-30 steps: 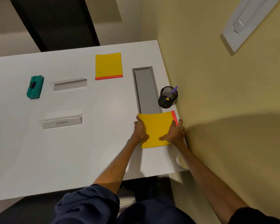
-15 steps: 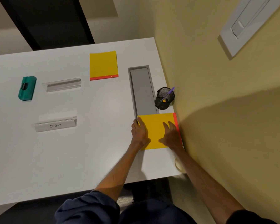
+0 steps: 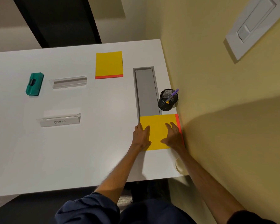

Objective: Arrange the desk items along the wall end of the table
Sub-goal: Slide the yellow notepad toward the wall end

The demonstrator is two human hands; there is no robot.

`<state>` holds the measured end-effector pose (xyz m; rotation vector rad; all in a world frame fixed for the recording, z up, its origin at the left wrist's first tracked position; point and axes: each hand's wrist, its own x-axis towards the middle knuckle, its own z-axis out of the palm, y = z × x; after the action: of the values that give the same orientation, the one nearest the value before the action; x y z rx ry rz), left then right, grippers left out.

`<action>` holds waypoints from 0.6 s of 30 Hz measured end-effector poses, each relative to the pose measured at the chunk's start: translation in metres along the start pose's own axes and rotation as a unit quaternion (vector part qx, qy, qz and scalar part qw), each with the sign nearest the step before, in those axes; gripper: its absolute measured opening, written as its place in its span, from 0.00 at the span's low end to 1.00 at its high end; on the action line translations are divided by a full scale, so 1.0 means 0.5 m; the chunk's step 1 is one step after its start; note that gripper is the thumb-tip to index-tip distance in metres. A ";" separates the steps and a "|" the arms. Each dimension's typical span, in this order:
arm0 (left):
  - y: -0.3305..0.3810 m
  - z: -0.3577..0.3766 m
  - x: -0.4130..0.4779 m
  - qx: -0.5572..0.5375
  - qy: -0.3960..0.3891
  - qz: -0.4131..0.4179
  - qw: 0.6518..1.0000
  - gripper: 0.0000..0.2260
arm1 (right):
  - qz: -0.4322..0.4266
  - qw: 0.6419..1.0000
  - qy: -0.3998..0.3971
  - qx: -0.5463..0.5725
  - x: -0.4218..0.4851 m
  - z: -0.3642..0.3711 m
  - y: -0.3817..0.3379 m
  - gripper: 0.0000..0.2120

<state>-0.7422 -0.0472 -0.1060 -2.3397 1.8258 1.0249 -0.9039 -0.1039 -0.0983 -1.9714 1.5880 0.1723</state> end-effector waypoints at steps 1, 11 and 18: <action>-0.002 -0.002 -0.002 0.003 -0.001 0.000 1.000 0.37 | -0.001 1.000 0.000 -0.002 0.000 -0.001 0.000 0.40; -0.041 -0.050 -0.034 -0.118 0.112 -0.064 0.985 0.27 | -0.033 0.997 0.058 0.037 0.017 -0.005 -0.103 0.25; -0.124 -0.091 -0.081 -0.141 0.209 -0.134 0.958 0.24 | -0.151 0.983 0.084 0.063 0.033 0.002 -0.226 0.19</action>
<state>-0.6706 -0.0094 -0.0738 -3.0687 1.4690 0.8533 -0.7946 -0.1051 -0.0655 -2.1415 1.3398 -0.2156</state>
